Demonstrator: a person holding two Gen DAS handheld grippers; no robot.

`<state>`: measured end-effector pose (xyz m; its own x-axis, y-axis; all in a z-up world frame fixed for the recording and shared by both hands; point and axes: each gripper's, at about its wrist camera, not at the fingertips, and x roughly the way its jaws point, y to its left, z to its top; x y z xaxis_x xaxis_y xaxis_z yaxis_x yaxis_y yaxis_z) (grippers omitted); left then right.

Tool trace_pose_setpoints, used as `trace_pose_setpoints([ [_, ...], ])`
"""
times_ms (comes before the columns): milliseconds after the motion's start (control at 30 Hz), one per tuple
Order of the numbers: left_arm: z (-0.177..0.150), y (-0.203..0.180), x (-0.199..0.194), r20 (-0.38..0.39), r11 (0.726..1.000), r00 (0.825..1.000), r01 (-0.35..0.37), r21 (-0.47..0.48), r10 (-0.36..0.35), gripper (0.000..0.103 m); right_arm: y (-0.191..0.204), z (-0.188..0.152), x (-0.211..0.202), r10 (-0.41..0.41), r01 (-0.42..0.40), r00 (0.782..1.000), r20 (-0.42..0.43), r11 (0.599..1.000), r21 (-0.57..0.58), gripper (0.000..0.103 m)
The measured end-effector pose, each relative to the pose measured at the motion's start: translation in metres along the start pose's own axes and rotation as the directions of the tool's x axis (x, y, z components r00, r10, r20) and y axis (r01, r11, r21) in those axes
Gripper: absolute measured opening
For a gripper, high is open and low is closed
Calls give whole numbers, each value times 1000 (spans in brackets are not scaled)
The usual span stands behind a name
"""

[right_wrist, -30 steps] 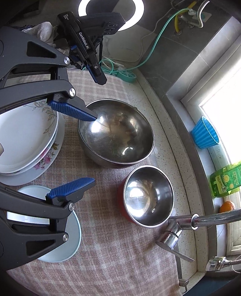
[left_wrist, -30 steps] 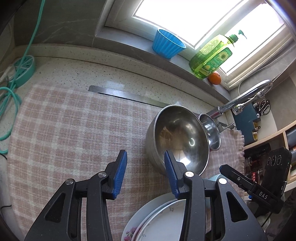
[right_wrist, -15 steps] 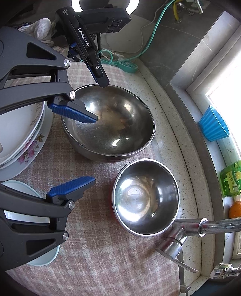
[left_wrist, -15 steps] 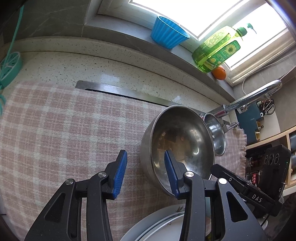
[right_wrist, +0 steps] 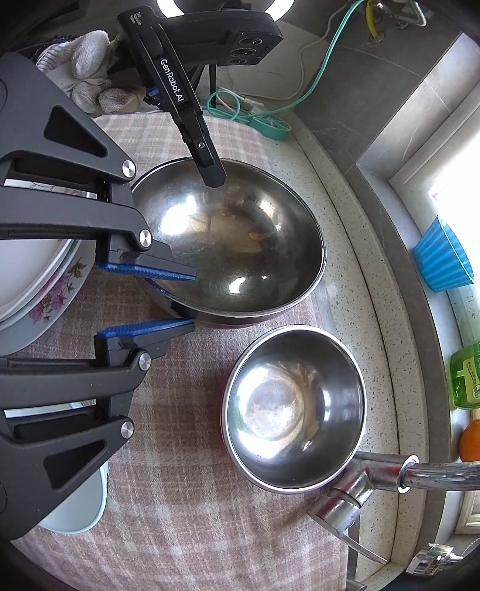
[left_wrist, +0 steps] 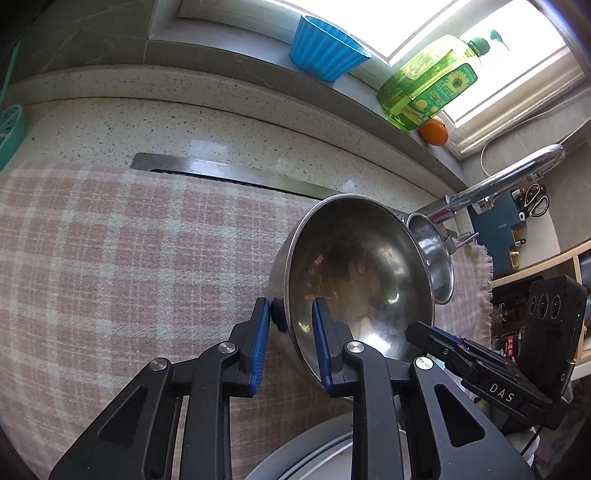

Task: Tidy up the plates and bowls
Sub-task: 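Lift the large steel bowl and carry it away from the faucet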

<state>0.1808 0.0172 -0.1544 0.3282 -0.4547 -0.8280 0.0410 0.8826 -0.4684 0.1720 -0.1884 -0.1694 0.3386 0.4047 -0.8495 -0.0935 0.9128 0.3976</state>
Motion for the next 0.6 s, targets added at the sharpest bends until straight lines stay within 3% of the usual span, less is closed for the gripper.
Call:
trace_pose_setpoints([
  [333,-10,8,-14,28,1000,999,-22,-12,22,21,20,-5,-6,-6,7,1000,14,998,-58,22],
  [600,-27,33,-45,77,997,996,-42,-62,47,21,53,-16,-4,42,-42,999,-5,992,-120,22],
])
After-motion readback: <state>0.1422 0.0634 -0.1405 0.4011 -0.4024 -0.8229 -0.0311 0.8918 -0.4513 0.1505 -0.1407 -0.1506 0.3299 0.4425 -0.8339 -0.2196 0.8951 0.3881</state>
